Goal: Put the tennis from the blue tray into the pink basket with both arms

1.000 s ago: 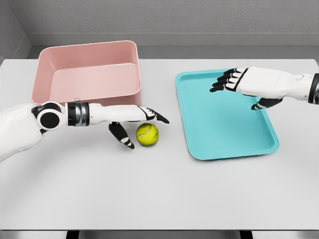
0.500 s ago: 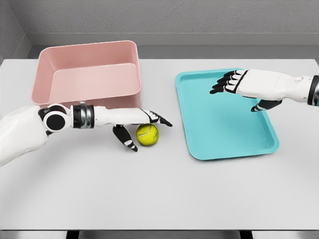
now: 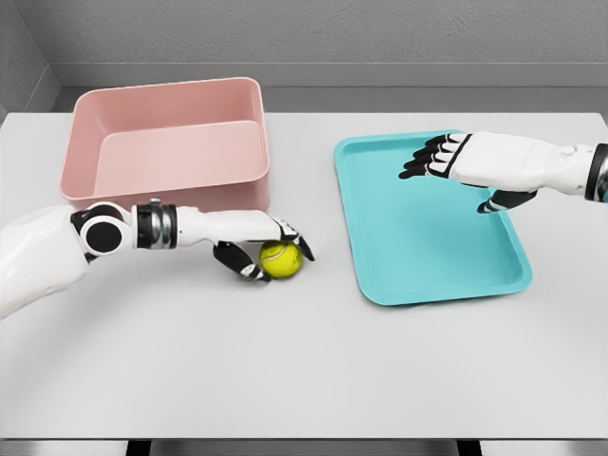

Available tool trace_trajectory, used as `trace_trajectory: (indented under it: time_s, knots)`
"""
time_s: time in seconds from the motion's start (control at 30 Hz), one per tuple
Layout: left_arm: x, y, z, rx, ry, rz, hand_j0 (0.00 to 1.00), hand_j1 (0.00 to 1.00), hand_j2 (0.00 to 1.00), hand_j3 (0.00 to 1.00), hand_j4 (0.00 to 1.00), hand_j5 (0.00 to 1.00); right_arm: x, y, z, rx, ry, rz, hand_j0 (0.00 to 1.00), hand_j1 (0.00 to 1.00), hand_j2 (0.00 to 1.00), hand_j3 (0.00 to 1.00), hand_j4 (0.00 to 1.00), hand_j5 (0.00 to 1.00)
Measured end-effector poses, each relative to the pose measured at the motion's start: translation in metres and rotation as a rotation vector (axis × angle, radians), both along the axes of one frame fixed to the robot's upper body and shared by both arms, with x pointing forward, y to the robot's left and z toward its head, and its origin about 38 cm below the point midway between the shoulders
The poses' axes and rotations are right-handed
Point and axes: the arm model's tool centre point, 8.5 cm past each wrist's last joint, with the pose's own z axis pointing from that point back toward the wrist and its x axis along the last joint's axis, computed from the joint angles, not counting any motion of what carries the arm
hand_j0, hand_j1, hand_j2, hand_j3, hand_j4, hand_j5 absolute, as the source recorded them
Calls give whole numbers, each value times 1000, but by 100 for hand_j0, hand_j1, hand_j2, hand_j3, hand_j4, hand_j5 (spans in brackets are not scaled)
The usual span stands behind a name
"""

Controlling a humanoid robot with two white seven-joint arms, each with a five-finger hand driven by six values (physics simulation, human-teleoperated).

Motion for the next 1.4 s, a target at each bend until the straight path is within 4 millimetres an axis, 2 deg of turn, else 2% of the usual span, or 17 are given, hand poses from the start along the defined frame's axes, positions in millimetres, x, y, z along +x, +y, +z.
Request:
trace_trajectory:
  time_s: [0.1, 0.17, 0.47, 0.83, 1.4]
  knots:
    - [0, 0, -1, 0, 2, 1, 51, 51, 51, 51, 51, 51, 0, 0, 1, 1, -2, 0, 100, 100, 100, 100, 100, 100]
    - [0, 0, -1, -1, 2, 1, 51, 51, 51, 51, 51, 51, 0, 0, 1, 2, -2, 0, 100, 100, 100, 100, 100, 100]
    - [1, 1, 3, -6, -8, 5, 51, 51, 51, 51, 51, 51, 0, 1, 0, 4, 1, 1, 100, 100, 100, 100, 100, 100]
    - [9, -1, 18, -34, -39, 16, 51, 51, 51, 51, 51, 51, 1, 1, 0, 5, 1, 1, 100, 100, 100, 100, 100, 100]
    - [27, 3, 61, -116, -130, 58, 51, 51, 51, 51, 51, 51, 0, 1, -3, 8, 9, -1, 100, 100, 100, 100, 100, 100]
